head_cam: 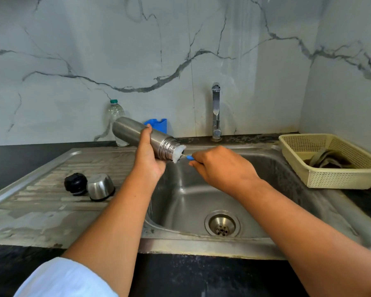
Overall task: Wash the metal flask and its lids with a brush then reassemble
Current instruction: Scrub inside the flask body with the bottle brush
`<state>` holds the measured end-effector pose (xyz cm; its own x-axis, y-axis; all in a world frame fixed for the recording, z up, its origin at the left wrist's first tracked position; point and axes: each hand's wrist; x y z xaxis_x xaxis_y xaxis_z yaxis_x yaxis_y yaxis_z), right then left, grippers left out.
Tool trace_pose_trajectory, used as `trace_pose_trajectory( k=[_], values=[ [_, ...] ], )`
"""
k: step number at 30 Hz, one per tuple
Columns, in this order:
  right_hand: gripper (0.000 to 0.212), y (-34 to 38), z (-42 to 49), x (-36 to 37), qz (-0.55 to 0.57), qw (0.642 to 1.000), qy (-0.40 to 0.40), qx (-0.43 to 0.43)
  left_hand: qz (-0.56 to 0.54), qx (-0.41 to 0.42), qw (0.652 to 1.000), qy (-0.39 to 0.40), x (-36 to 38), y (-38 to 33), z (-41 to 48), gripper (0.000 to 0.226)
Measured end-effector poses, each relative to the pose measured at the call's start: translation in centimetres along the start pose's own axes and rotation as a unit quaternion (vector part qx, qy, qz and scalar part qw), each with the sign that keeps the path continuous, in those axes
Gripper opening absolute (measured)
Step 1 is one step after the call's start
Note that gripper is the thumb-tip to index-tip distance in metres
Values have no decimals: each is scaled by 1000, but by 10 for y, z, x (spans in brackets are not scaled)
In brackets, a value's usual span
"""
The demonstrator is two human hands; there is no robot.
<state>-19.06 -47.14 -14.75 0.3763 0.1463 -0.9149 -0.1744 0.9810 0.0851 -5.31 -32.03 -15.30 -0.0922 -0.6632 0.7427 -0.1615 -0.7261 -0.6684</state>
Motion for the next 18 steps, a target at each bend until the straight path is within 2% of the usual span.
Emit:
trace_pose_trajectory(
  k=[5, 8, 11, 13, 16, 18],
  values=[
    [38, -9, -2, 14, 126, 990, 4, 65, -25, 26, 999, 28, -1, -7, 3, 58],
    [31, -14, 4, 19, 190, 974, 37, 116, -23, 2, 996, 87, -3, -8, 1, 49],
    [20, -20, 1, 22, 279, 947, 46, 150, 15, -8, 994, 109, -4, -6, 2, 45],
    [11, -21, -2, 23, 339, 927, 41, 156, 44, -1, 994, 99, -4, -3, 1, 49],
    [5, -19, -3, 24, 392, 906, 66, 142, 33, 3, 994, 108, -4, 2, 1, 67],
    [6, -15, -4, 26, 401, 902, 96, 126, 12, -1, 993, 121, -4, 5, 2, 61]
  ],
)
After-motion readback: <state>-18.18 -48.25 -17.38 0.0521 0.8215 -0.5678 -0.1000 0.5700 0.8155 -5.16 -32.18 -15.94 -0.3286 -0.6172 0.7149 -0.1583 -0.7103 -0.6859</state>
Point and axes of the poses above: each hand's wrist, its own z-axis towards the middle knuckle, its own x-axis out of the palm, y = z × x, and after that the axes turned 3 degrees about y, right-handed
